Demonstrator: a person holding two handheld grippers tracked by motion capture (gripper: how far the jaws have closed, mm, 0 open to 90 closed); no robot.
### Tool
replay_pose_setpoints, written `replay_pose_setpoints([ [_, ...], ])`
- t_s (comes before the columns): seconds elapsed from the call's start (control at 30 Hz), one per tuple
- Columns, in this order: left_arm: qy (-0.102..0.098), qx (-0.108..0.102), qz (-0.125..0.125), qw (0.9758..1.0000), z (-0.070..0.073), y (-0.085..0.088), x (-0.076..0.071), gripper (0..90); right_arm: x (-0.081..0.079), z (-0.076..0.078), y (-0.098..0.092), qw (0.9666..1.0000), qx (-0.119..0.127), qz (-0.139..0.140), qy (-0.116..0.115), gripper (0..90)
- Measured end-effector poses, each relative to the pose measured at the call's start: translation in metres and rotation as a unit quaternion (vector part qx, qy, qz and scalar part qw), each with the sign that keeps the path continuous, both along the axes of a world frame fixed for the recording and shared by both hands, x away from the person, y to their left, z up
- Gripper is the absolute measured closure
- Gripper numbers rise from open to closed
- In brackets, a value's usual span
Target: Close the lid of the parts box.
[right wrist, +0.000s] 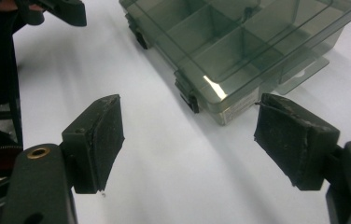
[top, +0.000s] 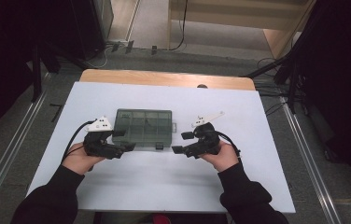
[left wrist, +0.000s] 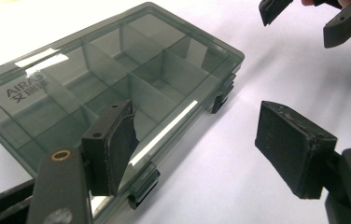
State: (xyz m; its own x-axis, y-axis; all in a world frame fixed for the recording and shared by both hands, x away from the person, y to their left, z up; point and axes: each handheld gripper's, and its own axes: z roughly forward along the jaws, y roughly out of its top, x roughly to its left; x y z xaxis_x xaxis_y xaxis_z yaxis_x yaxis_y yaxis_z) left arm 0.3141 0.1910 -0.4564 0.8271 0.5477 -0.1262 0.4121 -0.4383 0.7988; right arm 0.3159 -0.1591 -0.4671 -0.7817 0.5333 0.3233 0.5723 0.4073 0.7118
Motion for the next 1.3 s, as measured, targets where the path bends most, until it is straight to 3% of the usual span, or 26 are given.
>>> replay_pose_setpoints([
  [0.1,-0.005,-0.001,0.002,1.0000,-0.003,-0.001,-0.005,28.3,-0.005,-0.003,-0.001,0.9998,-0.010,0.008,-0.012,21.4],
  [0.77,-0.016,0.014,0.005,0.9998,-0.028,0.005,-0.030,28.3,-0.024,-0.017,-0.027,0.9996,-0.015,-0.011,-0.024,21.4],
  [1.07,0.003,0.023,0.006,0.9997,-0.040,0.012,-0.036,28.3,-0.032,-0.024,-0.042,0.9994,-0.019,-0.024,-0.018,21.4],
  [1.3,0.005,0.027,0.007,0.9996,-0.043,0.019,-0.040,28.3,-0.040,-0.028,-0.054,0.9992,-0.017,-0.034,-0.015,21.5],
])
